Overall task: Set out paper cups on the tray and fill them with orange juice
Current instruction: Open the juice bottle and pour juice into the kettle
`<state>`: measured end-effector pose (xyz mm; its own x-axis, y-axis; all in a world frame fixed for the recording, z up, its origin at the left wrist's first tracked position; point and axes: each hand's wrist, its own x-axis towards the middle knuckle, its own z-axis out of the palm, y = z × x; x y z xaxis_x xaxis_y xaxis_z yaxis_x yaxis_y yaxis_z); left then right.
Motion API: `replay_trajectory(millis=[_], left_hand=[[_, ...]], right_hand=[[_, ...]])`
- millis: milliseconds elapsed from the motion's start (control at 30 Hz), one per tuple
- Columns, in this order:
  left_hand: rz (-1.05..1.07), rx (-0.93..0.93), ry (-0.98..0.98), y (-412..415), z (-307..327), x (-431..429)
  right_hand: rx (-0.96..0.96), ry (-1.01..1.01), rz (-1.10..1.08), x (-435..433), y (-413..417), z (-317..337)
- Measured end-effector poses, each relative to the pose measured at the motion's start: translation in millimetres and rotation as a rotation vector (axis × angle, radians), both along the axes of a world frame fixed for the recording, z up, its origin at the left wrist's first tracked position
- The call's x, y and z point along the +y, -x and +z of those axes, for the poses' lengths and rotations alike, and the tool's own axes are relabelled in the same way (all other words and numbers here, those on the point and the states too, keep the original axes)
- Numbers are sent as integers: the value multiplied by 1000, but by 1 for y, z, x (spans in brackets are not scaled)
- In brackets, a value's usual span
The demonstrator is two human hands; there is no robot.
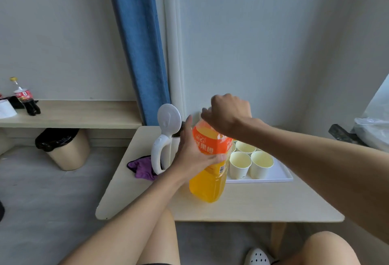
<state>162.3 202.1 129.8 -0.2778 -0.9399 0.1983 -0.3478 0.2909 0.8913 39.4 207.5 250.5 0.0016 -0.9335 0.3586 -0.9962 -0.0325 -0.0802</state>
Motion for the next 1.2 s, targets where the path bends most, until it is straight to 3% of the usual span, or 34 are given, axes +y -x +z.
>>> replay_trajectory(millis=[133, 333, 533, 800, 1200], left_hand=[[119, -33, 174, 26, 55, -13], [109, -222, 177, 42, 135, -60], [31, -285, 257, 44, 184, -107], [9, -348, 236, 24, 174, -204], [-254, -314, -71, -17, 94, -295]], right_hand=[[-41, 146, -66, -7, 3, 45], [-94, 320, -131, -35, 17, 98], [-100, 404, -147, -89, 13, 113], [-211, 342, -161, -182, -1, 94], [-232, 126, -126, -278, -22, 12]])
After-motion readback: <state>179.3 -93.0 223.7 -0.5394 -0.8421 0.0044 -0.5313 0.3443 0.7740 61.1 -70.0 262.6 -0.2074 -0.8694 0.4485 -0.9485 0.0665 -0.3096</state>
